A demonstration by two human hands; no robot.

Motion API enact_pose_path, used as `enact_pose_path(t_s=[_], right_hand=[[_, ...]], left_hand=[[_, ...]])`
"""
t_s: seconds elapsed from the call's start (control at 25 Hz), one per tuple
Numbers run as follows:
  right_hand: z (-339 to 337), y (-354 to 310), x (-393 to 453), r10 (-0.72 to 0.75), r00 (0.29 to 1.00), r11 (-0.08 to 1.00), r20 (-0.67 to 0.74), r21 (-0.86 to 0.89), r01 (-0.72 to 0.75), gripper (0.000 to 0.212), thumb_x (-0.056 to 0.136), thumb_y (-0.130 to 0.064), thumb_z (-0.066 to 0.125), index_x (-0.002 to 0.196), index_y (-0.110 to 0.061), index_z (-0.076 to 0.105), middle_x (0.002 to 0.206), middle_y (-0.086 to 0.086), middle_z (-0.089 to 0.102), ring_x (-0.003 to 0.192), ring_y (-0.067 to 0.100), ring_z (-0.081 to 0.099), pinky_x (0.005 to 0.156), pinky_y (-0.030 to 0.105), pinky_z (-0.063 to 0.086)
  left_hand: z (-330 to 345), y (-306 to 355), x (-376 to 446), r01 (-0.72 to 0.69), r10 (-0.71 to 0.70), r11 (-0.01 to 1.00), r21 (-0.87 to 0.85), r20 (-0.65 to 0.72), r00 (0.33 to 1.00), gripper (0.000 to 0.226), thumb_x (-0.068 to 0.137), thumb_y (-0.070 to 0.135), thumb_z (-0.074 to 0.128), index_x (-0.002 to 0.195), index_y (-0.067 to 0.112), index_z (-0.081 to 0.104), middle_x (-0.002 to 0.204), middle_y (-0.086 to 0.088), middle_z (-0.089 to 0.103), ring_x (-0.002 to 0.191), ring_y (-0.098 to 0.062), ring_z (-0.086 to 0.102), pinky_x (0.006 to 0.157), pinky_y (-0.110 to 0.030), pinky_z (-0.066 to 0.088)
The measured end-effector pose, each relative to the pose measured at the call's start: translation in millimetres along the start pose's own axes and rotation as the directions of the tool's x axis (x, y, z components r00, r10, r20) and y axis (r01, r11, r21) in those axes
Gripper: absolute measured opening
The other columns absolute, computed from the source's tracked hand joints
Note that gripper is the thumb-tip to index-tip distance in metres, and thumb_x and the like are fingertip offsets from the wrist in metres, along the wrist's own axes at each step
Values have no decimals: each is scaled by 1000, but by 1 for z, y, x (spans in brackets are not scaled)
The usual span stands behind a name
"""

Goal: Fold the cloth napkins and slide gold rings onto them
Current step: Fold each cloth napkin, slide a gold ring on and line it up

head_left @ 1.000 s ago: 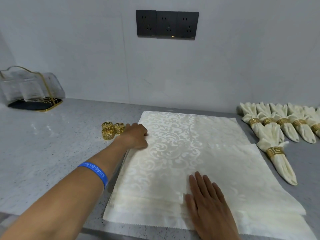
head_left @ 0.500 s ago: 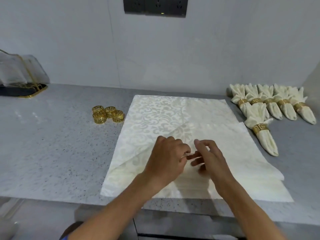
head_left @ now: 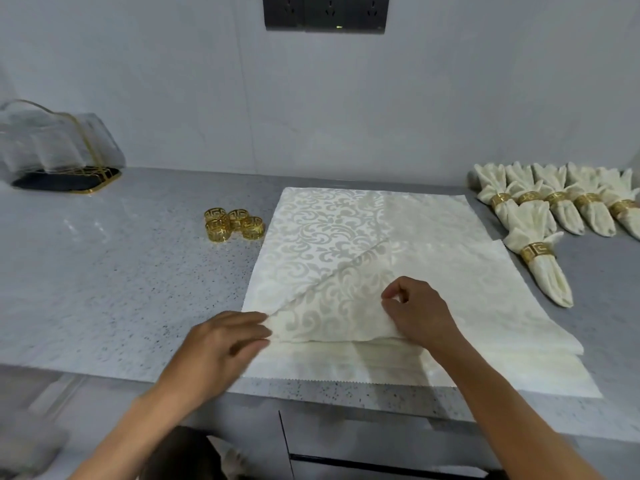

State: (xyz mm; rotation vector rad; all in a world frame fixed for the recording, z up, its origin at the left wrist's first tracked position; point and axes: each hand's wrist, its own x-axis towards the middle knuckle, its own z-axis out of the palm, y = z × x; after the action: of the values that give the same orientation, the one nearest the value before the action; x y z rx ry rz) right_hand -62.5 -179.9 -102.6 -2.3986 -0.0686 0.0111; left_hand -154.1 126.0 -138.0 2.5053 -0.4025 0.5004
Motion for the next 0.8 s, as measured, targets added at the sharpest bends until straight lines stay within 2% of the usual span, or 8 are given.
enact_pose_path(t_s=[0.12, 0.24, 0.36, 0.48, 0.56, 0.72, 0.8], right_hand=[[-1, 0, -1, 21, 999, 998, 43, 50, -23, 3, 86, -26, 66, 88, -27, 64, 73, -10, 53, 64, 5, 50, 58, 21, 36], [-1, 1, -5, 12, 987, 998, 162, 57, -22, 12, 81, -21, 71, 90, -25, 64, 73, -8, 49, 63, 9, 49, 61, 22, 37], [-1, 3, -7, -4, 993, 999, 118, 33, 0, 11, 81, -19, 72, 84, -26, 64, 68, -9, 49, 60, 8, 47, 60, 22, 38], [3, 6, -11, -42, 998, 999, 52, -15, 43, 13, 81, -22, 74, 74, -29, 64, 64, -11, 52, 58, 5, 48, 58, 21, 40], [6, 8, -14, -58, 998, 997, 29, -39, 59, 14, 80, -24, 75, 71, -30, 65, 63, -10, 54, 57, 5, 49, 57, 21, 41], [6, 9, -16, -76, 997, 997, 31, -29, 77, 15, 77, -24, 75, 68, -30, 66, 60, -12, 55, 54, 3, 48, 55, 18, 39], [5, 9, -16, -92, 995, 994, 28, -47, 94, 15, 78, -26, 75, 68, -31, 65, 59, -12, 53, 55, 3, 49, 55, 18, 37]], left_hand=[[-4, 0, 1, -8, 8, 1000, -13, -46, 999, 24, 81, 40, 68, 93, 24, 80, 103, 20, 68, 96, 5, 64, 89, -4, 44], [2, 0, 4, -2, 1, 1000, -12, -95, 995, 17, 75, 28, 74, 88, 20, 81, 98, 24, 66, 90, 5, 63, 83, -4, 46], [0, -3, 1, 1, -7, 999, -44, -119, 993, 27, 82, 44, 65, 91, 24, 81, 100, 35, 63, 89, 5, 64, 81, -11, 49], [-3, -9, -4, -38, 39, 999, 11, -118, 992, 42, 91, 54, 53, 92, 22, 80, 96, 26, 68, 85, 2, 63, 75, -20, 51], [-3, -12, -6, -48, 53, 998, 43, -121, 991, 50, 93, 58, 47, 90, 21, 81, 95, 22, 68, 84, 1, 61, 75, -18, 49], [-1, -13, -6, 31, -22, 997, 67, -127, 992, 36, 84, 47, 57, 87, 21, 81, 91, 20, 68, 84, 1, 56, 76, -11, 44], [-4, -11, -6, 67, -56, 993, 99, -115, 992, 36, 82, 45, 55, 85, 21, 81, 90, 18, 70, 85, -1, 54, 78, -18, 48]])
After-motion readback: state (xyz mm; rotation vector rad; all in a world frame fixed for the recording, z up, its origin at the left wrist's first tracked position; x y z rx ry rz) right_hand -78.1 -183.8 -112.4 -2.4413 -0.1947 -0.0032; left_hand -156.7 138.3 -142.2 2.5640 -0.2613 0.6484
